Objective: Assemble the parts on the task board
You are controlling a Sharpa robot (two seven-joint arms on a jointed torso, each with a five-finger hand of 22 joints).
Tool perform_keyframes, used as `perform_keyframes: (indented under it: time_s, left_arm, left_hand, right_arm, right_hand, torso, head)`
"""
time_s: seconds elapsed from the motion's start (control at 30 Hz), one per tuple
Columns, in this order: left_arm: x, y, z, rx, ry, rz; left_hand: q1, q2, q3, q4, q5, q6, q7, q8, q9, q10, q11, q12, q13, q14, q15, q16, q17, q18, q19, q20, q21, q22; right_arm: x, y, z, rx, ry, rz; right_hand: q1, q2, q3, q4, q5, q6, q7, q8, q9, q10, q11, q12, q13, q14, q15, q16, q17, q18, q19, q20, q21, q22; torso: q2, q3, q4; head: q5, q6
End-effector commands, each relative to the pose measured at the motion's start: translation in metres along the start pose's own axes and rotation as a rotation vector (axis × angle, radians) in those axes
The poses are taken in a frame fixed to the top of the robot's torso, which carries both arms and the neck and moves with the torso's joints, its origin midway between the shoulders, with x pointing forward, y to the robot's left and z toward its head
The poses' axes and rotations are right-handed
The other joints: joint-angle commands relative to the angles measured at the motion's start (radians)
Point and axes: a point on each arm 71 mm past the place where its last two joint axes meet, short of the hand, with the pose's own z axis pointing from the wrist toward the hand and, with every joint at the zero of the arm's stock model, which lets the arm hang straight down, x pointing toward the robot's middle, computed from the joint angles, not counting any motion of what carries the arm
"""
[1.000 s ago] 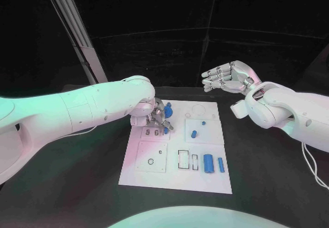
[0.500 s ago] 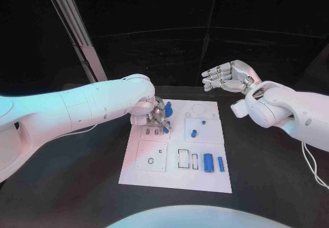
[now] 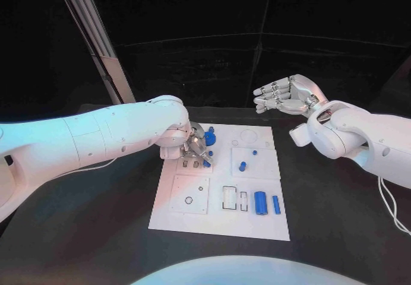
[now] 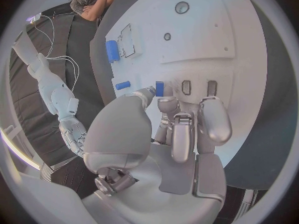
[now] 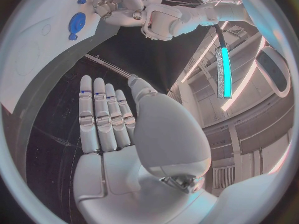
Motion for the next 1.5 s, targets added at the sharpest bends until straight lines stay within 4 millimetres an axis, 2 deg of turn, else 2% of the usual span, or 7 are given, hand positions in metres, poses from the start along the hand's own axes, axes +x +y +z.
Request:
perform_keyframes:
  time_s: [0.03, 0.2, 0.5, 0.7, 0.73, 1.03, 1.5]
  left_arm:
    - [-0.002, 0.000, -0.004, 0.035, -0.071, -0.027]
    - [-0.002, 0.006, -0.010, 0.051, -0.127, -0.045]
    - [-0.002, 0.019, -0.018, 0.048, -0.202, -0.031]
    - [0.001, 0.029, -0.017, 0.018, -0.208, -0.038]
    - [0.002, 0.030, -0.016, 0.014, -0.205, -0.038]
    - [0.008, 0.034, -0.012, -0.018, -0.172, -0.025]
    - [0.011, 0.035, -0.006, -0.038, -0.153, -0.023]
  left_hand:
    - [-0.014, -0.003, 0.210, -0.199, 0.005, -0.001, 0.003, 0.009, 0.003, 0.010, 0.001, 0.005, 0.002, 0.104, 0.006, 0.003, 0.263, -0.014, 0.003, 0.003, 0.005, 0.005]
    - [-0.024, -0.012, 0.228, -0.208, 0.004, 0.003, 0.001, 0.013, 0.006, 0.020, 0.000, 0.013, 0.012, 0.104, 0.005, 0.003, 0.263, -0.016, 0.009, 0.003, 0.013, 0.018]
    - [-0.035, -0.021, 0.248, -0.216, 0.004, 0.010, -0.001, 0.015, 0.008, 0.030, -0.003, 0.018, 0.018, 0.104, 0.003, 0.003, 0.263, -0.018, 0.014, 0.001, 0.018, 0.026]
    - [-0.041, -0.022, 0.255, -0.217, 0.005, 0.013, -0.002, 0.016, 0.009, 0.033, -0.003, 0.019, 0.019, 0.104, 0.002, 0.003, 0.263, -0.018, 0.016, 0.001, 0.020, 0.029]
    - [-0.041, -0.022, 0.255, -0.217, 0.005, 0.013, -0.002, 0.016, 0.009, 0.033, -0.003, 0.019, 0.019, 0.104, 0.002, 0.003, 0.263, -0.018, 0.016, 0.001, 0.020, 0.029]
    - [-0.045, -0.023, 0.259, -0.218, 0.006, 0.014, -0.002, 0.017, 0.009, 0.034, -0.004, 0.019, 0.018, 0.104, 0.002, 0.003, 0.263, -0.018, 0.016, 0.000, 0.020, 0.030]
    - [-0.058, -0.023, 0.267, -0.215, 0.008, 0.017, -0.004, 0.019, 0.011, 0.038, -0.005, 0.021, 0.019, 0.104, 0.001, 0.003, 0.263, -0.018, 0.017, 0.000, 0.020, 0.030]
  right_arm:
    - [-0.001, 0.001, 0.001, -0.010, 0.005, 0.004]
    - [-0.001, 0.000, 0.001, -0.009, 0.003, 0.003]
    - [-0.004, -0.001, 0.001, -0.007, -0.002, 0.001]
    - [-0.005, -0.002, 0.001, -0.007, -0.008, -0.002]
    - [-0.005, -0.002, 0.001, -0.008, -0.008, -0.003]
    - [-0.005, -0.002, 0.002, -0.014, -0.010, -0.007]
    - [-0.005, -0.002, 0.002, -0.016, -0.011, -0.008]
  right_hand:
    - [-0.010, -0.001, 0.001, -0.006, 0.003, -0.010, 0.000, -0.003, -0.001, -0.009, 0.001, -0.006, -0.001, -0.001, 0.008, -0.005, -0.001, 0.011, 0.005, 0.004, -0.003, -0.001]
    - [-0.010, -0.001, 0.000, -0.007, 0.004, -0.010, 0.000, -0.003, -0.001, -0.010, 0.001, -0.006, -0.001, -0.002, 0.008, -0.005, -0.001, 0.011, 0.005, 0.004, -0.004, -0.002]
    - [-0.010, -0.001, 0.000, -0.007, 0.004, -0.010, 0.000, -0.003, -0.001, -0.010, 0.001, -0.006, -0.001, -0.002, 0.008, -0.005, -0.001, 0.011, 0.005, 0.004, -0.004, -0.002]
    - [-0.011, 0.000, 0.000, -0.008, 0.004, -0.012, 0.001, -0.003, -0.001, -0.011, 0.002, -0.006, -0.001, -0.002, 0.009, -0.007, -0.002, 0.011, 0.005, 0.005, -0.006, -0.003]
    - [-0.011, 0.000, 0.000, -0.008, 0.004, -0.012, 0.001, -0.003, -0.001, -0.011, 0.002, -0.006, -0.001, -0.002, 0.009, -0.007, -0.002, 0.011, 0.005, 0.005, -0.006, -0.003]
    - [-0.008, 0.006, 0.003, -0.014, 0.003, -0.007, 0.000, 0.000, 0.001, -0.014, 0.002, -0.005, -0.001, -0.003, 0.009, -0.010, -0.005, 0.012, 0.006, 0.006, -0.012, -0.006]
    - [-0.008, 0.006, 0.003, -0.016, 0.003, -0.005, -0.001, 0.001, 0.001, -0.015, 0.001, -0.005, -0.001, -0.002, 0.009, -0.011, -0.006, 0.012, 0.006, 0.006, -0.014, -0.006]
  torso:
    - [-0.002, 0.0016, 0.0033]
    - [-0.003, 0.0028, 0.0046]
    - [-0.005, 0.0018, 0.0096]
    - [-0.007, 0.0005, 0.0159]
    - [-0.007, 0.0016, 0.0152]
    - [-0.006, 0.0033, 0.0137]
    - [-0.005, 0.0047, 0.0191]
  head:
    - [0.001, -0.004]
    - [0.002, -0.004]
    - [0.004, -0.007]
    - [0.000, -0.011]
    - [0.002, -0.012]
    - [0.003, -0.015]
    - [-0.005, -0.018]
